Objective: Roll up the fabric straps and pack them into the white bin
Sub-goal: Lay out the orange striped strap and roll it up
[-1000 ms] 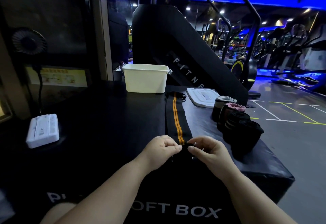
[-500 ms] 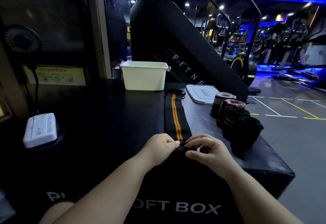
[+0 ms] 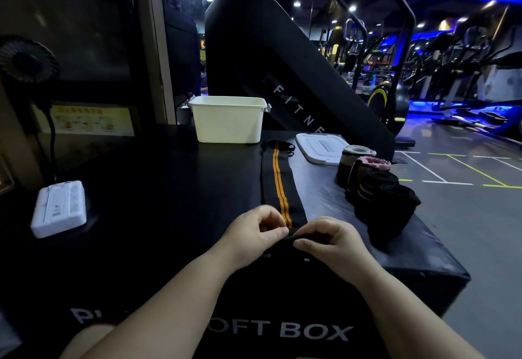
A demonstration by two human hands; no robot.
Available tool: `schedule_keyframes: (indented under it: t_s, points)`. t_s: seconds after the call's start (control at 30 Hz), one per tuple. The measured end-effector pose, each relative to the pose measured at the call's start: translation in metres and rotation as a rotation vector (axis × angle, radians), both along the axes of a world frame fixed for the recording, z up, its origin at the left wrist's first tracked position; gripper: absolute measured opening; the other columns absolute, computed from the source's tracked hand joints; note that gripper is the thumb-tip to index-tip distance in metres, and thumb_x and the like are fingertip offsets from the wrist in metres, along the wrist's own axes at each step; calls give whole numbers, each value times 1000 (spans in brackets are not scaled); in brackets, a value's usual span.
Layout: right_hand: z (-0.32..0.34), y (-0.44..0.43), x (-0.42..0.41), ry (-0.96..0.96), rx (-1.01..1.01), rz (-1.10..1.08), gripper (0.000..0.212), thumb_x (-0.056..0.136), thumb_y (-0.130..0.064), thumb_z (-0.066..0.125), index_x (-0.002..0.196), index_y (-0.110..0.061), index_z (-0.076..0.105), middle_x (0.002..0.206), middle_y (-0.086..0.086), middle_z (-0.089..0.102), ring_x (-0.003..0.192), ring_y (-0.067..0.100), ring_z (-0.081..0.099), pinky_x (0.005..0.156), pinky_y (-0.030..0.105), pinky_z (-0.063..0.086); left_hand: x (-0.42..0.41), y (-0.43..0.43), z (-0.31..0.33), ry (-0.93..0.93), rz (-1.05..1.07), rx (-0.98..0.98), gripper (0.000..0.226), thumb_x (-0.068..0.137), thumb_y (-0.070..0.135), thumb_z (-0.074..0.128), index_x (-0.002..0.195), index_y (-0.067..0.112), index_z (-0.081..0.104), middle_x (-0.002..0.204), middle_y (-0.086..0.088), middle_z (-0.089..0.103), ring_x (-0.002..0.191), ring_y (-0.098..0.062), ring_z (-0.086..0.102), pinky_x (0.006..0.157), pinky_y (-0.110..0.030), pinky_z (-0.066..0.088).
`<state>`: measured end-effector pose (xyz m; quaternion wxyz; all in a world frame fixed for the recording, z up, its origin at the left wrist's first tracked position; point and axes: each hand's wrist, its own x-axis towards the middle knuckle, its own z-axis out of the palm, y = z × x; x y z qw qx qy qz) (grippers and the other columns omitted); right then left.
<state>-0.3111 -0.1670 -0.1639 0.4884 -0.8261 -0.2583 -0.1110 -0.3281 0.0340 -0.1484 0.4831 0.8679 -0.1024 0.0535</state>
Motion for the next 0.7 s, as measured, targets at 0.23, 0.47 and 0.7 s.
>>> schedule_keyframes:
  t_s: [0.23,0.47,0.7]
  points:
    - [-1,6,-1,128,119,-3,30,78,-4,78,81,-31,66,73,-5,66,63,7,58,63,25,47,0,2,-5,-47,-22,150,7,86,33,70,93,32,69,98,14,60,91,3,57,77,-11,42]
    - [0,7,-2,79,47,-72,18,76,-13,81,79,-26,69,76,-3,68,67,3,59,64,16,46,8,-6,-9,41,100,81,15,86,37,68,77,25,69,83,9,66,81,-9,64,77,-35,56]
    - [-1,4,0,-30,6,-54,43,65,-2,86,84,-38,72,93,-18,66,78,8,62,69,15,48,16,-11,-5,166,148,-26,19,84,32,70,71,19,66,67,3,62,62,-14,56,62,-27,46]
